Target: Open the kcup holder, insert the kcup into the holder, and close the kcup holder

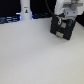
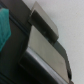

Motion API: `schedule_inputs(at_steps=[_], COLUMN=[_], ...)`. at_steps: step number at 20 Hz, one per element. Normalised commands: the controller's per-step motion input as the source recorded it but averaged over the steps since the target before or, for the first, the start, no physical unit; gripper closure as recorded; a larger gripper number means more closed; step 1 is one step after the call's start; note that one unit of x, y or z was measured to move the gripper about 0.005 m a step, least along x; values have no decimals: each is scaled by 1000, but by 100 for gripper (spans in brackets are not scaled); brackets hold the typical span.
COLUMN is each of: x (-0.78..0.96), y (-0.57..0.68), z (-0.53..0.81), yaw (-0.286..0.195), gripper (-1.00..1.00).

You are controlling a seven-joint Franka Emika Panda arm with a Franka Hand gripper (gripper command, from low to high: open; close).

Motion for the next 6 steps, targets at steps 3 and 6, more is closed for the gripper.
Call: schedule_inputs(at_steps=[3,6], x=[20,20], y=[2,3], z=[23,37], yaw=[-3,-3], gripper=[-100,-100])
